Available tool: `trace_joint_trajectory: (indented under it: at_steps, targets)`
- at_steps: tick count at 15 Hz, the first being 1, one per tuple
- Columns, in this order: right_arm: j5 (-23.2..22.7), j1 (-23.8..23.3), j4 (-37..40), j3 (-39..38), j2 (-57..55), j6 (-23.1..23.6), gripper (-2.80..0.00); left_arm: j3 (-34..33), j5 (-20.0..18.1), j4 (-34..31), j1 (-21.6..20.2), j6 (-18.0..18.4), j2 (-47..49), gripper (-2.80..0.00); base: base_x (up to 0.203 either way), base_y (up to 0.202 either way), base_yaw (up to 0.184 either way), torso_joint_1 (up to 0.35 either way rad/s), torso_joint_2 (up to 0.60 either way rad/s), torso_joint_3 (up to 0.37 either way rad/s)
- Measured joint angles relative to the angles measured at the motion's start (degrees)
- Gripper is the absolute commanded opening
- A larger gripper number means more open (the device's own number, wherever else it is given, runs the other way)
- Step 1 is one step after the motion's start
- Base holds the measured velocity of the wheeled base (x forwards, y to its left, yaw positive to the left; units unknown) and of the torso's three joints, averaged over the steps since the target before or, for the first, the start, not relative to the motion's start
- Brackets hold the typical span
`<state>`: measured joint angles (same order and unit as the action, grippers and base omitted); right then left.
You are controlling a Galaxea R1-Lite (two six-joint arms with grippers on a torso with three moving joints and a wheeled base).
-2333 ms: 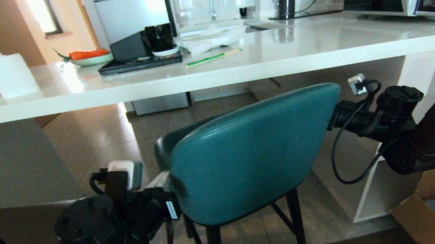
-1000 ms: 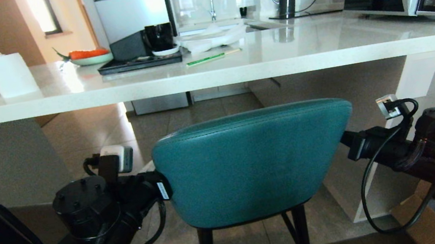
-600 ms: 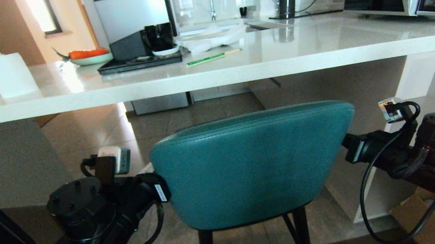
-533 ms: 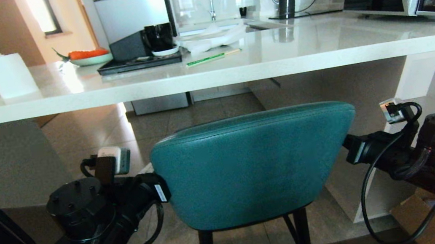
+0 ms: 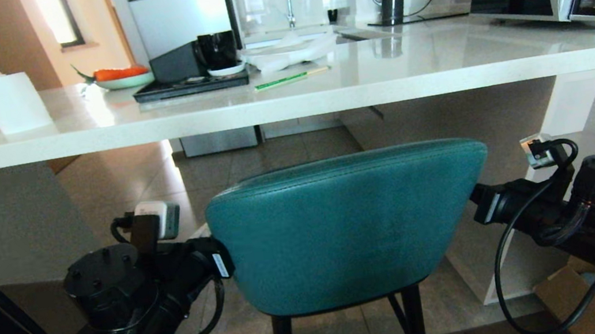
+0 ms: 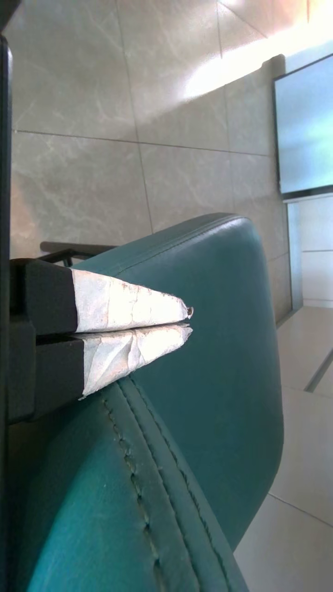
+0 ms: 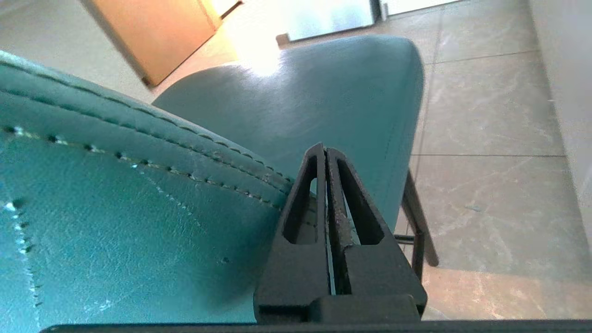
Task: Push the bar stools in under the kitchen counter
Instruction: Pull the blue chair out from under the dining table
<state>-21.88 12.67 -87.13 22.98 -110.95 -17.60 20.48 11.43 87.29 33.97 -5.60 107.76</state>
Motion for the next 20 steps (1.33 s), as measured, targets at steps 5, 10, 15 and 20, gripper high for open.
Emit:
trace_joint_trajectory:
  at_steps: [5, 10, 15, 20]
  targets:
    - [1.4, 0.2, 0.0, -0.1, 0.0, 0.0, -2.80, -0.4, -0.1, 0.0, 0.6, 0.3, -0.2, -2.80, -0.185, 0.000, -0.001, 0.001, 0.00, 0.006]
    - [1.5, 0.2, 0.1, 0.1, 0.1, 0.0, -2.80, -0.1, -0.1, -0.3, 0.6, 0.4, -0.2, -2.80, -0.181, 0.000, 0.000, 0.003, 0.00, 0.002]
    - [1.5, 0.2, 0.5, 0.5, 1.2, 0.0, -2.80, 0.2, 0.0, -0.5, 0.5, 0.5, -0.6, -2.80, -0.012, 0.000, 0.001, -0.002, 0.00, 0.000]
    - [3.2, 0.9, 3.3, 1.8, 3.1, 0.0, -2.80, -0.2, 0.0, -0.6, 1.0, 2.3, -1.9, -2.80, 0.000, 0.000, 0.000, 0.000, 0.00, 0.000]
